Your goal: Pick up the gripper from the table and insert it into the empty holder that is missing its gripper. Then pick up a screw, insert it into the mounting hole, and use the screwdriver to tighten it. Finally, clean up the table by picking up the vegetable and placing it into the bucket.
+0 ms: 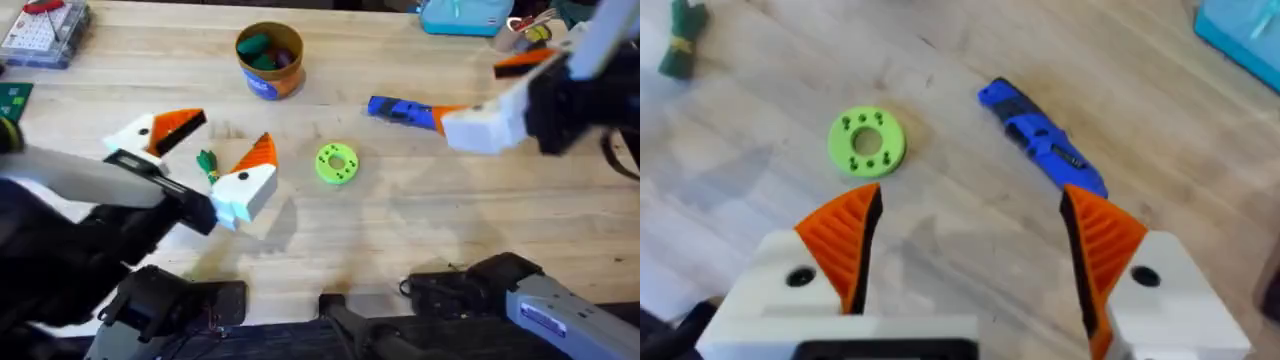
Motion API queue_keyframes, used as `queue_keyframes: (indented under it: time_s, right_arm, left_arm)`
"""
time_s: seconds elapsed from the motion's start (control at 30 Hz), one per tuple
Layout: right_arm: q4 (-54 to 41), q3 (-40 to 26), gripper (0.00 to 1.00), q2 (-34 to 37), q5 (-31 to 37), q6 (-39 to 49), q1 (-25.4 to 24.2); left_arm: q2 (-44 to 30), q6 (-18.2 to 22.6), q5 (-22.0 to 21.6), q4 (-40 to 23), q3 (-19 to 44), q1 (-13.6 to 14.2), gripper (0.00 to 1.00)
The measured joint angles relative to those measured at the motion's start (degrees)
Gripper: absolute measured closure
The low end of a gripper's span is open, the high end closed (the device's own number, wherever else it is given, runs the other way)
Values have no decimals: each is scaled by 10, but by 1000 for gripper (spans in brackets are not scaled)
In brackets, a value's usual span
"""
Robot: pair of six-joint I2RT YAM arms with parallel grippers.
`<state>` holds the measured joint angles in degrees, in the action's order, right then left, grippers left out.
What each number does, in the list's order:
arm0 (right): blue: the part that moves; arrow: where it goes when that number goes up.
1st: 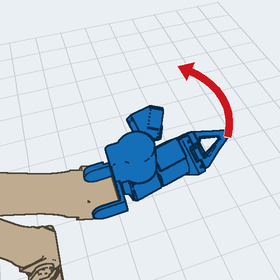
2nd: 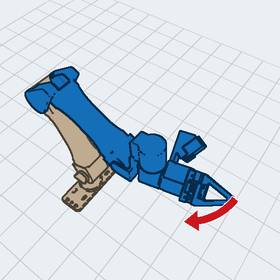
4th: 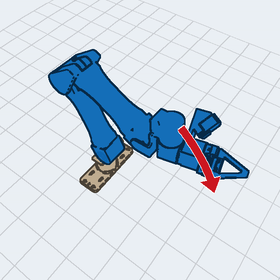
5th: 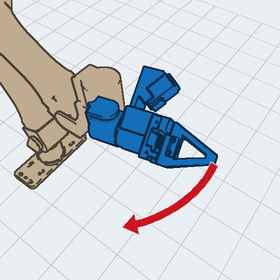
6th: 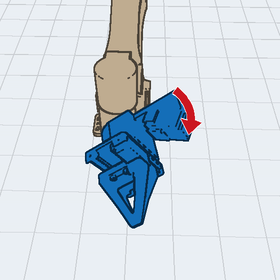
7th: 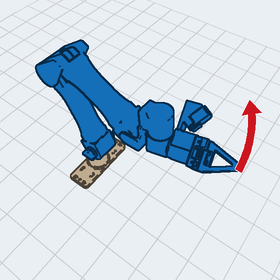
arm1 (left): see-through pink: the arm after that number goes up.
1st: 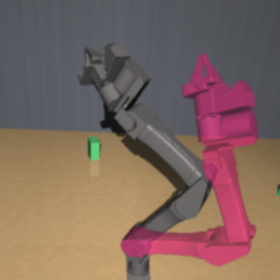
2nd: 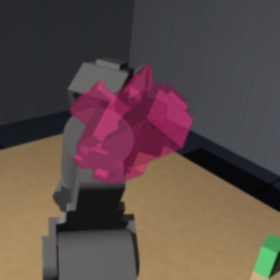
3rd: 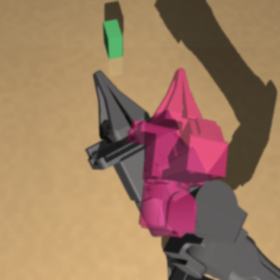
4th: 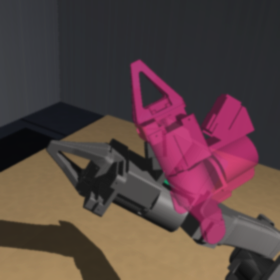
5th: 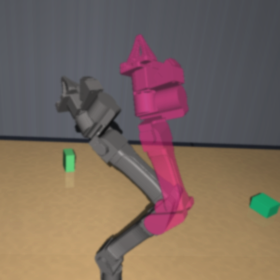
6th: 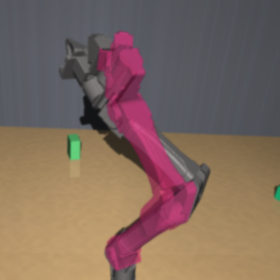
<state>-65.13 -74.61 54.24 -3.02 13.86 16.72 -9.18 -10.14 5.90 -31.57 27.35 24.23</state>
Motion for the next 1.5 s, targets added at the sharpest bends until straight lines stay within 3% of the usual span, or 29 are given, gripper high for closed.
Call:
queue_keyframes:
  time_s: [0.23, 0.43, 1.5]
  right_arm:
    - [-95, 0, 7, -49, -1, -18, -4]
    - [-102, 0, 6, -49, -1, -43, -4]
    - [-102, 0, 6, -48, -1, -45, -4]
  left_arm:
    - [-119, 0, -43, -158, 145, 0, 14]
    - [-222, 1, -68, -215, 228, 0, 14]
    - [-230, 1, -69, -218, 233, 0, 14]
